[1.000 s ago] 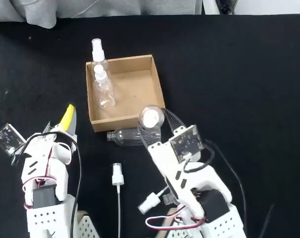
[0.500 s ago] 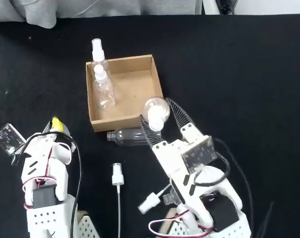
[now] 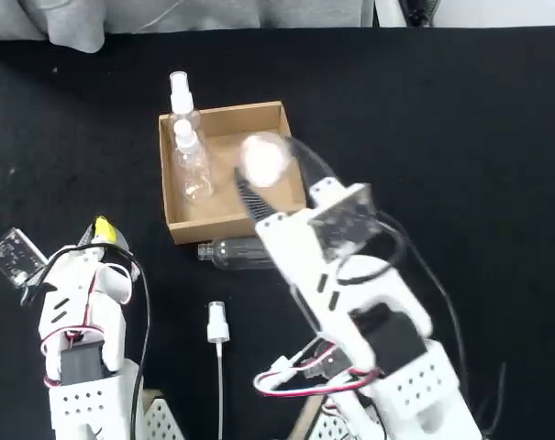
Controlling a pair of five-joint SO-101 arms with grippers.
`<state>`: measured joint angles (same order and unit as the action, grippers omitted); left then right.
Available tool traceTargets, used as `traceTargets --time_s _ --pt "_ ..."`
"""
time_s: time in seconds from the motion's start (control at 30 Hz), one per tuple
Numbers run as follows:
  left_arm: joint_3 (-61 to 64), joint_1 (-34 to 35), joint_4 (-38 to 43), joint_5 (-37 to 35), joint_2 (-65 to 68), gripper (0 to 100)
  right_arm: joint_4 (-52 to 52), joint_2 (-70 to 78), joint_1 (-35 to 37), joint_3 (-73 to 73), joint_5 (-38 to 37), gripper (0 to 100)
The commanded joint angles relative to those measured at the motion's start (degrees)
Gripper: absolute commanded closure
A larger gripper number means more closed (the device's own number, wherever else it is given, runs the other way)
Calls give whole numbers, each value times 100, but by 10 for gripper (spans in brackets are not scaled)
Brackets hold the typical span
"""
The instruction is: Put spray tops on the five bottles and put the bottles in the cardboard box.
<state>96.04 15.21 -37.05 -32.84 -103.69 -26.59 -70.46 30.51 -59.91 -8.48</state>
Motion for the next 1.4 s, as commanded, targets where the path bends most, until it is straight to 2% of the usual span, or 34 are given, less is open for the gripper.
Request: traceTargets --time_s 0.0,0.4,0.5,0.63,1.0,1.17,1.37 --pt "136 277 123 44 -62 970 334 523 281 532 149 920" --pt "136 268 105 44 -62 970 905 2264 571 954 149 920" --pt "136 251 105 44 -62 970 905 2580 615 1182 431 920" --pt "136 242 105 44 -62 970 905 2835 624 1341 668 920" --pt "136 233 105 44 -62 970 905 3187 633 1288 677 919" --pt "136 233 105 44 -62 970 985 3547 633 1332 1310 917" --pt "136 233 105 44 -62 970 1389 3969 633 1279 1433 917"
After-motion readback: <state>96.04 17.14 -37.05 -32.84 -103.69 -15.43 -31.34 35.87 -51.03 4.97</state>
